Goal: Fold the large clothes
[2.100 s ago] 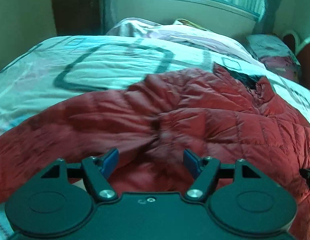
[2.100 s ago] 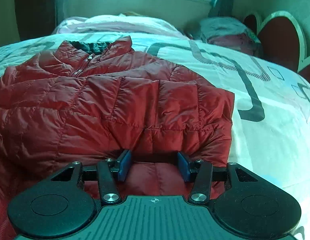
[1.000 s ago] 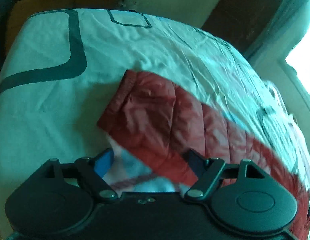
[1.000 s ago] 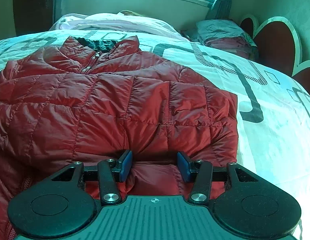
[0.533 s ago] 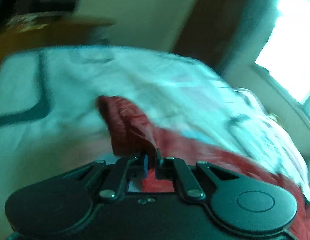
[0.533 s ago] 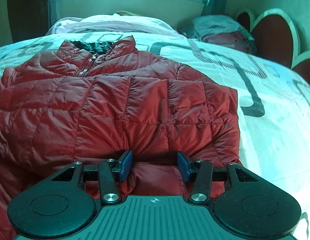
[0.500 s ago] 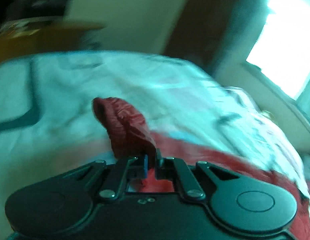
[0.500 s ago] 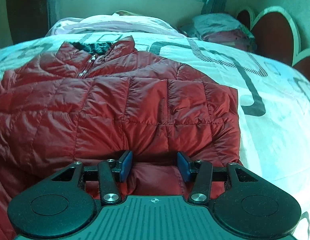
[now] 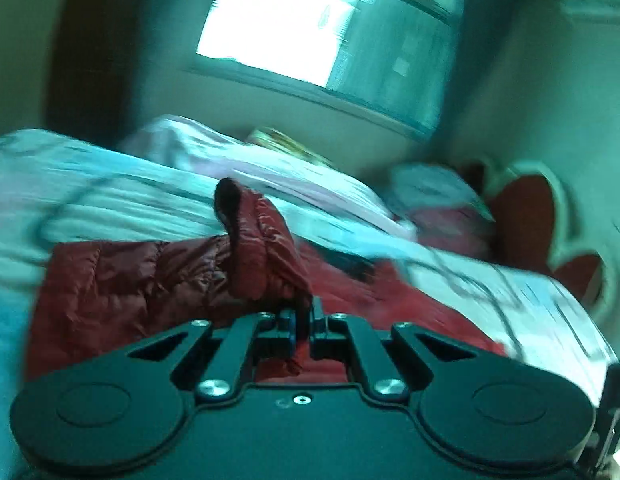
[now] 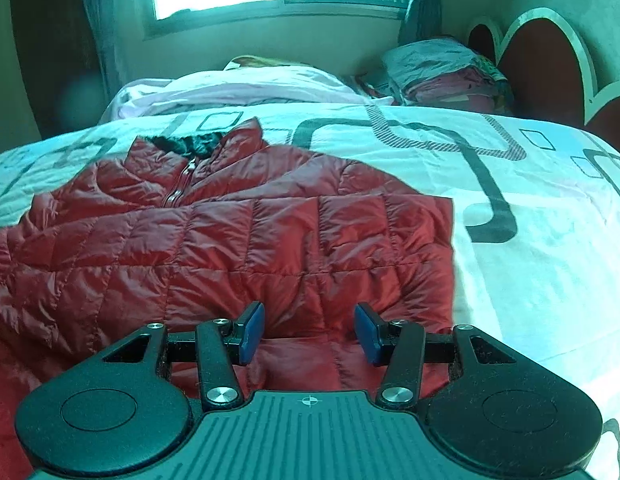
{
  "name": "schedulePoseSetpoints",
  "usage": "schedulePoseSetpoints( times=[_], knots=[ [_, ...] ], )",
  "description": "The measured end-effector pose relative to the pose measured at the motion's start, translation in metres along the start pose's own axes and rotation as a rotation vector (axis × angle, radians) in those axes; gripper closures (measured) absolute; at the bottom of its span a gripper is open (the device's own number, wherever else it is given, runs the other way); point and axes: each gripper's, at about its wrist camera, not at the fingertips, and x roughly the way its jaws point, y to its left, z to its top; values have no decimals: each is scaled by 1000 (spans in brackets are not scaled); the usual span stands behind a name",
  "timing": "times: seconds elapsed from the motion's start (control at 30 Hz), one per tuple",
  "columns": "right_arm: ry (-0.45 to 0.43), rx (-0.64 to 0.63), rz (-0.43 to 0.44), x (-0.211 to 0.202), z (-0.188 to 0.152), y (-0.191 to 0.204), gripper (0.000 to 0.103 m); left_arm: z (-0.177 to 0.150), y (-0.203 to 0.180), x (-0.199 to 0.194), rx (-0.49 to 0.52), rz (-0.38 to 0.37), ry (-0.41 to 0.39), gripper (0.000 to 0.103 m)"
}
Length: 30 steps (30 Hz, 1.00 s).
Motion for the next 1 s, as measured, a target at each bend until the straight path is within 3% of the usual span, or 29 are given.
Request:
schedulePoseSetpoints(
  times=[0.2, 0.27, 0.3, 0.37, 0.4, 0.43, 0.5, 0.7, 0.73, 0.8, 0.97, 1.0],
  knots=[
    [-8, 43, 12, -8, 1, -20, 53, -39, -65, 60, 130, -148, 178, 98],
    [-7, 55, 24, -9, 1, -24, 53, -51, -74, 74, 174, -159, 245, 90],
    [-1, 60, 33, -9, 2, -26, 53, -59, -78, 79, 205, -145, 272, 80],
    [5, 74, 59, -10, 2, -28, 53, -66, -79, 81, 232, -127, 301, 75],
    [8, 84, 73, -10, 3, -29, 53, -66, -80, 80, 237, -125, 301, 64],
    [11, 96, 91, -11, 3, -29, 53, -66, -77, 76, 241, -117, 289, 41],
    [11, 119, 124, -12, 6, -28, 53, -60, -75, 66, 256, -80, 239, 19],
    [19, 150, 212, -10, 16, -13, 52, -49, -32, 21, 267, 71, 133, 19],
    [26, 145, 213, -8, 17, -9, 35, -48, -21, 15, 259, 110, 119, 19],
    [20, 129, 206, -5, 17, -2, 11, -46, -3, 6, 261, 182, 103, 19],
    [68, 102, 241, 12, 16, 17, 12, -55, 47, -8, 252, 369, 123, 22],
    [86, 99, 250, 18, 15, 22, 17, -57, 54, -4, 244, 390, 139, 25]
  ],
)
